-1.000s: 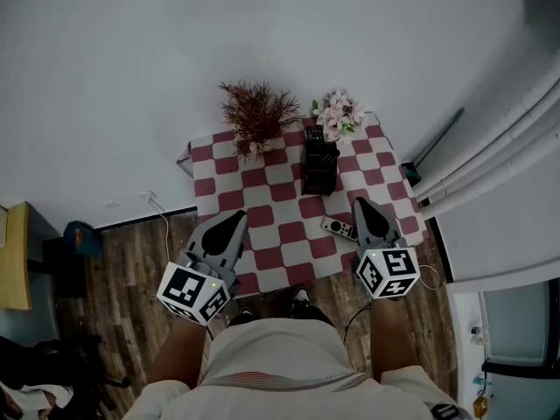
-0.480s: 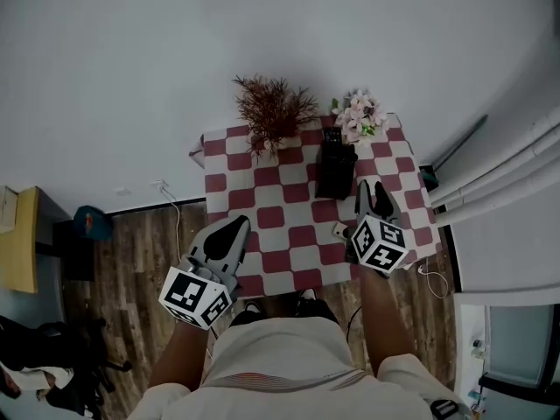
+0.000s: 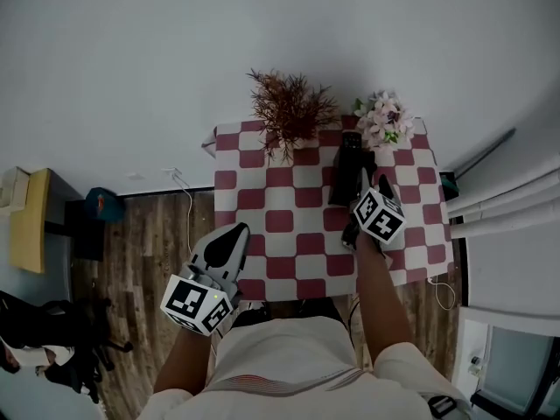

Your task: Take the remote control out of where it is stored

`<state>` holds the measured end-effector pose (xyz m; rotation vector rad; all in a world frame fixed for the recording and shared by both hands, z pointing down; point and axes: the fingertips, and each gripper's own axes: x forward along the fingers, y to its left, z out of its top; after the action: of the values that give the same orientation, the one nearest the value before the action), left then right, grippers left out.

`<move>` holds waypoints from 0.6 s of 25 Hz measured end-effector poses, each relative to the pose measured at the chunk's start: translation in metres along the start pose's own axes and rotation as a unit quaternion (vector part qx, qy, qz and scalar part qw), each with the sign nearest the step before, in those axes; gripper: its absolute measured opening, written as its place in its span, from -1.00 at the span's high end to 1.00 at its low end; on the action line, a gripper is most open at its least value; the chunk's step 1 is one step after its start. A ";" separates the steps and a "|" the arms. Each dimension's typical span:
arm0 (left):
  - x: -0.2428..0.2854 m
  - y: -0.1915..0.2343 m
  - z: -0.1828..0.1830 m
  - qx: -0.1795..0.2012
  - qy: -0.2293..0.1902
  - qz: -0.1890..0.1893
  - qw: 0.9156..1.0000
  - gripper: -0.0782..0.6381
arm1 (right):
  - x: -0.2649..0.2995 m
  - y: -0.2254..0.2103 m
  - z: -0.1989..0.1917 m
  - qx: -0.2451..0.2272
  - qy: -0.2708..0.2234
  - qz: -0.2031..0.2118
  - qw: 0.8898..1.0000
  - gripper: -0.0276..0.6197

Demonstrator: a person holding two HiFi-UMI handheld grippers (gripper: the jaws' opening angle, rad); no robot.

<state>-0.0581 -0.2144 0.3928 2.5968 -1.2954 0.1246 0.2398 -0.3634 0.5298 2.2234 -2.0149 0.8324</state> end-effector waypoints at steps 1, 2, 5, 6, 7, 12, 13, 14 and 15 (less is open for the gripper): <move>0.002 0.001 -0.001 -0.001 0.002 0.004 1.000 0.76 | 0.007 -0.001 -0.002 0.005 0.007 -0.004 1.000 0.21; 0.003 0.001 -0.002 -0.002 0.003 0.007 1.000 0.76 | 0.013 -0.003 -0.004 0.009 0.013 -0.009 1.000 0.20; 0.005 0.002 -0.005 -0.004 0.008 0.014 1.000 0.76 | 0.027 -0.005 -0.012 0.013 0.027 -0.019 0.999 0.19; 0.004 0.003 -0.006 -0.005 0.009 0.017 1.000 0.76 | 0.030 -0.005 -0.014 0.010 0.029 -0.022 0.999 0.19; 0.004 0.004 -0.007 -0.006 0.010 0.020 1.000 0.76 | 0.033 -0.005 -0.016 0.007 0.030 -0.023 0.999 0.19; -0.001 0.007 -0.010 -0.011 0.007 0.029 0.999 0.76 | 0.041 -0.008 -0.019 0.005 0.030 -0.038 0.999 0.20; -0.001 0.008 -0.010 -0.011 0.007 0.031 0.999 0.76 | 0.041 -0.010 -0.019 0.002 0.031 -0.043 0.999 0.20; -0.002 0.008 -0.009 -0.012 0.007 0.032 0.999 0.76 | 0.041 -0.010 -0.019 -0.001 0.032 -0.044 0.999 0.26; -0.003 0.009 -0.009 -0.013 0.006 0.032 0.999 0.76 | 0.041 -0.009 -0.017 -0.005 0.032 -0.042 0.999 0.27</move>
<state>-0.0665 -0.2149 0.4027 2.5295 -1.3674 0.1340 0.2430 -0.3928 0.5641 2.2286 -1.8811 0.8717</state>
